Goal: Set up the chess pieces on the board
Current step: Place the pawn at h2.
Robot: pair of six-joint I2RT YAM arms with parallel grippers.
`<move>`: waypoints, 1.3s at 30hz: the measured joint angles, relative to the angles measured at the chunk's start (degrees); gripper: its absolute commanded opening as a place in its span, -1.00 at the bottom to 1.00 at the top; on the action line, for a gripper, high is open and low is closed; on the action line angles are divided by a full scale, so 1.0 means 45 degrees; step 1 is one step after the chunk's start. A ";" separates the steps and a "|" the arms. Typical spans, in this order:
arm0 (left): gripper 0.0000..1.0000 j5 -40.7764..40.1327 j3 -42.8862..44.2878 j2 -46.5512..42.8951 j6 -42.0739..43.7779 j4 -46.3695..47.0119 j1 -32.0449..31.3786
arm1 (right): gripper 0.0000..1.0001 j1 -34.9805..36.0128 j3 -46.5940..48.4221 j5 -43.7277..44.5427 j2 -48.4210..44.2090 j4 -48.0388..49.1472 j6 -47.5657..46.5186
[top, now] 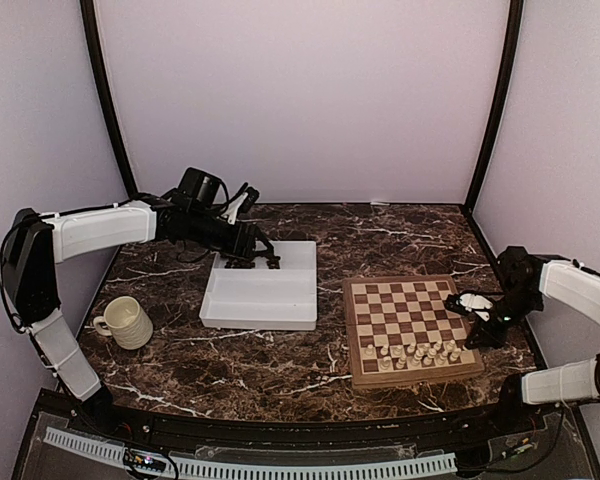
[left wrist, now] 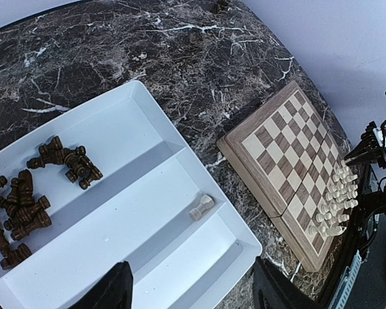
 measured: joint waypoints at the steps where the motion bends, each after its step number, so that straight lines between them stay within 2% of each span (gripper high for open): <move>1: 0.32 0.0000 0.0000 0.0000 0.0000 -0.0005 0.0000 | -0.90 -0.0005 0.0000 0.0000 0.0000 0.0000 -0.0005; 34: 0.34 0.0219 0.0049 0.0112 -0.0044 -0.0083 0.0000 | -0.77 0.0068 0.0000 -0.0228 -0.0228 0.0223 0.0087; 39: 0.34 0.0228 0.0049 0.0175 -0.0044 -0.0087 0.0000 | -0.60 0.0117 0.0000 -0.0223 -0.0228 0.0262 0.0112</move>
